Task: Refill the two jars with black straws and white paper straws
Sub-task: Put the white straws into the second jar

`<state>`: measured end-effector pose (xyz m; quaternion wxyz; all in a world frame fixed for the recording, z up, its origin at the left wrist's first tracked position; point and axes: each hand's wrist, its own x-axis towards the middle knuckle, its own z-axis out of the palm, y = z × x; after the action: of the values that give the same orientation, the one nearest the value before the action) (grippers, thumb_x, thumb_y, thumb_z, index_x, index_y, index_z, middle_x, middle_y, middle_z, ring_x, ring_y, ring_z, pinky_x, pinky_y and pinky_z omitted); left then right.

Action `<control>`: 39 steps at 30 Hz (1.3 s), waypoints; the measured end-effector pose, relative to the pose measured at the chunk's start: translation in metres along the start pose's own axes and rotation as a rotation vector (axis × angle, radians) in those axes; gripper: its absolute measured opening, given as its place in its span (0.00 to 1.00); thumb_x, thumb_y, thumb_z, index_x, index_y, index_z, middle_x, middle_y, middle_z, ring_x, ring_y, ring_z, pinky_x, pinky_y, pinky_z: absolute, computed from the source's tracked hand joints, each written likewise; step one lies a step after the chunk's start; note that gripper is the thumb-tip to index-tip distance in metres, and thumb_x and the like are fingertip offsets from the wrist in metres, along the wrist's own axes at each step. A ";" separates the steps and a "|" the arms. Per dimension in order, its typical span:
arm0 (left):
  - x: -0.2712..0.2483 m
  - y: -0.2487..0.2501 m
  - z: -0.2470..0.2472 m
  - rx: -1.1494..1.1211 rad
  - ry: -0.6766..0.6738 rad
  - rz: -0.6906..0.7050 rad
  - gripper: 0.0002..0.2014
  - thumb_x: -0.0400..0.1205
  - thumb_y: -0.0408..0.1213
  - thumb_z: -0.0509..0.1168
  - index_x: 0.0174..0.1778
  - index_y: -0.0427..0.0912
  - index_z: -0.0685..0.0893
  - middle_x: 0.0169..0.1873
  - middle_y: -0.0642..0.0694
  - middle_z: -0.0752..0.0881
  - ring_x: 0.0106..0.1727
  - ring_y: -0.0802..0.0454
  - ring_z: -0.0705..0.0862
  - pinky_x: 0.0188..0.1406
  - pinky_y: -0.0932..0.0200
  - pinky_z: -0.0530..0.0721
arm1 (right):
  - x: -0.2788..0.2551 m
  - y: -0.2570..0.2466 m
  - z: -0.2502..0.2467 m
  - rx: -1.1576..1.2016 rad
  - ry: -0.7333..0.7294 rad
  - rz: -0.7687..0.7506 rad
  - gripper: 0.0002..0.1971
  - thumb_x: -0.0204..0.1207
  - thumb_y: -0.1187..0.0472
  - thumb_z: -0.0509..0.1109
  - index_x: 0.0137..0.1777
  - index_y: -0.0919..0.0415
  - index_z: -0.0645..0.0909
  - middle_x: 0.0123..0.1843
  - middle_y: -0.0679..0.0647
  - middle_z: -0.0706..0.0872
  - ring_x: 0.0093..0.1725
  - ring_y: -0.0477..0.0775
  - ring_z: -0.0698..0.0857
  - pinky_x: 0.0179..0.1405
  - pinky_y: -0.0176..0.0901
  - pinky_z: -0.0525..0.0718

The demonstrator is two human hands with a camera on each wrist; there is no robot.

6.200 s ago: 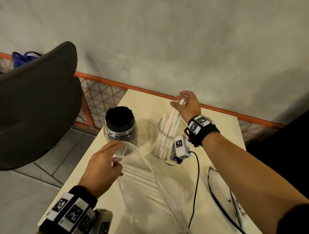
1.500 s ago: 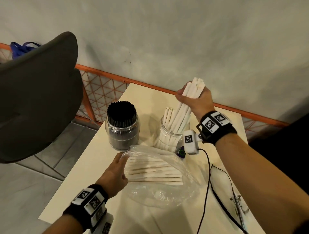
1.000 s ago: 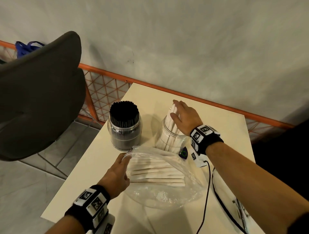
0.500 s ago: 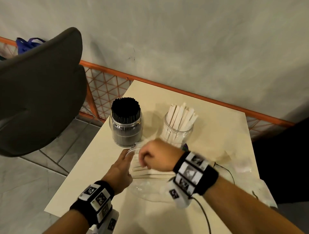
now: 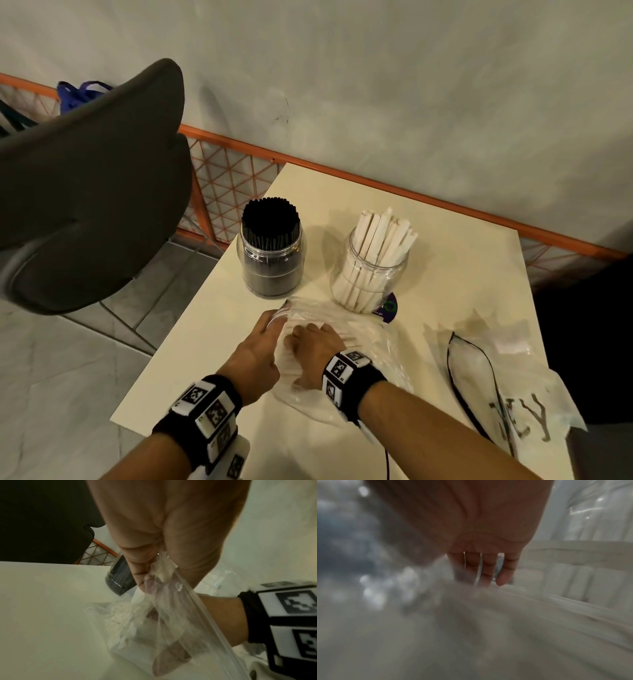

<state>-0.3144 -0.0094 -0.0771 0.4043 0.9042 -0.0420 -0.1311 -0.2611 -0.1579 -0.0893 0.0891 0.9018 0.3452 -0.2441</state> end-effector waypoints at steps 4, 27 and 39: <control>0.003 0.003 -0.002 -0.019 0.009 0.016 0.42 0.66 0.20 0.60 0.76 0.55 0.63 0.75 0.60 0.61 0.66 0.49 0.77 0.64 0.53 0.81 | 0.000 -0.008 0.002 0.054 0.051 0.032 0.19 0.76 0.55 0.71 0.66 0.58 0.76 0.64 0.56 0.80 0.64 0.61 0.80 0.65 0.54 0.73; 0.008 -0.004 -0.005 0.012 0.050 0.061 0.41 0.66 0.21 0.61 0.74 0.58 0.63 0.72 0.64 0.63 0.67 0.53 0.75 0.64 0.56 0.80 | -0.035 0.020 -0.010 0.696 0.285 -0.038 0.23 0.79 0.65 0.67 0.71 0.45 0.76 0.68 0.49 0.84 0.69 0.52 0.80 0.68 0.37 0.72; 0.021 0.003 0.000 0.072 0.054 0.106 0.43 0.68 0.22 0.59 0.73 0.64 0.57 0.73 0.57 0.64 0.67 0.50 0.75 0.66 0.61 0.74 | -0.113 -0.002 -0.115 1.502 0.780 -0.248 0.10 0.70 0.65 0.81 0.46 0.55 0.84 0.39 0.51 0.88 0.41 0.53 0.88 0.51 0.60 0.89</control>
<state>-0.2936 -0.0151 -0.0789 0.3790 0.9178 -0.0835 -0.0838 -0.2916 -0.1842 0.0671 -0.6846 0.6970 0.1939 -0.0884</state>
